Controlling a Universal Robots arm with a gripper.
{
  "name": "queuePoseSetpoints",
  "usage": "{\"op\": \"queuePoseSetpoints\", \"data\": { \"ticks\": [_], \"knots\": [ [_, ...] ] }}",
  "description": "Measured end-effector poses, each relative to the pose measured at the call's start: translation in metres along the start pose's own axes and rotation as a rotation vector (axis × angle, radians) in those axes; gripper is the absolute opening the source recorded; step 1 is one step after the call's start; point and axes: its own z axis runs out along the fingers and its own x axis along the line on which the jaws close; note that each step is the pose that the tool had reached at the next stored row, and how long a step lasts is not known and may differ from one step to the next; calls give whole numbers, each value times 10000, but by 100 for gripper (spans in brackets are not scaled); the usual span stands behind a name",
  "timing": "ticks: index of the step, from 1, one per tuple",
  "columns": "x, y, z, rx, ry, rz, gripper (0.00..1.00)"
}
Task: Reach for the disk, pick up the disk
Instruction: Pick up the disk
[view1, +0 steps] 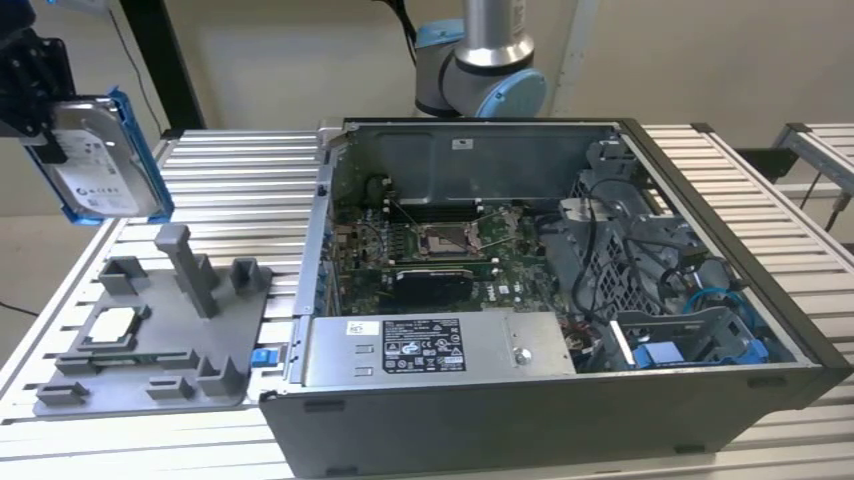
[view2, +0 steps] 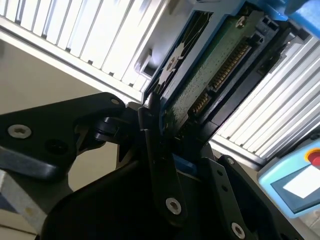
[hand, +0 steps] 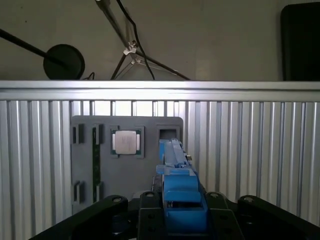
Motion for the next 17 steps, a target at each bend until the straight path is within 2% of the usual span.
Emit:
{"op": "queuePoseSetpoints", "data": {
  "ticks": [17],
  "knots": [
    [0, 5, -253, 1, 0, -7, 0]
  ]
}}
